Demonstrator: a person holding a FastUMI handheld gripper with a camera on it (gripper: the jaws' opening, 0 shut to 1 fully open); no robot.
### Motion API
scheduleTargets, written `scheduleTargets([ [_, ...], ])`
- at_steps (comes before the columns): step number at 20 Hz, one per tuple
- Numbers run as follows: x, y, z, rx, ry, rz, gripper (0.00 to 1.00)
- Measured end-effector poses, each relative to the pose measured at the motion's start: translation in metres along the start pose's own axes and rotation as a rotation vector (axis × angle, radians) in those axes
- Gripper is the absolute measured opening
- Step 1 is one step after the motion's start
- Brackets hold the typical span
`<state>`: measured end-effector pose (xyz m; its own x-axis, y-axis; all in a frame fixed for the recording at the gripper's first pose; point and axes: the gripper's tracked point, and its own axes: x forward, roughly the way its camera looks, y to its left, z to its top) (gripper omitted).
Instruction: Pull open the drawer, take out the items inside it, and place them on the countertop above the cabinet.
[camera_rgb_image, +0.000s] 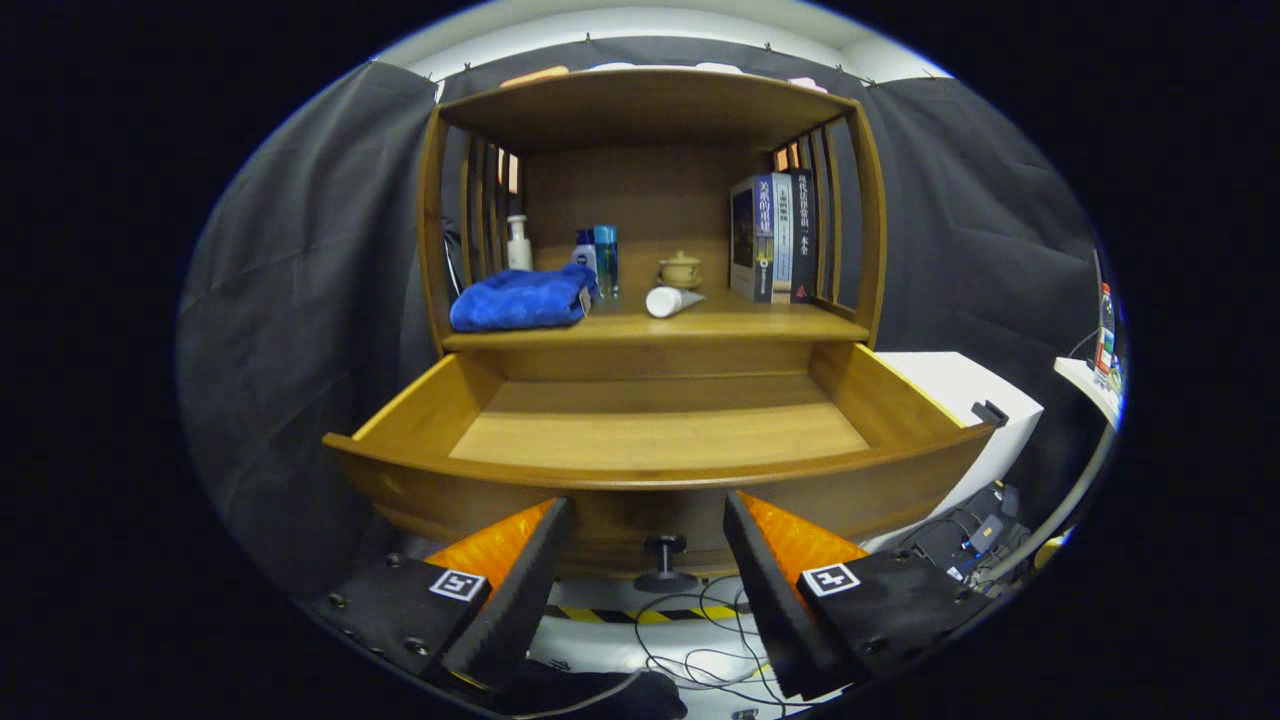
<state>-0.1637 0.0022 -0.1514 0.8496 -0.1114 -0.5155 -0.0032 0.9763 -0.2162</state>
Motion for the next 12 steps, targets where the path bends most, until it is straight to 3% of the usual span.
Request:
scheduleTargets([
  [12,0.017,-0.013,-0.011,0.033,0.023,-0.026,0.99],
])
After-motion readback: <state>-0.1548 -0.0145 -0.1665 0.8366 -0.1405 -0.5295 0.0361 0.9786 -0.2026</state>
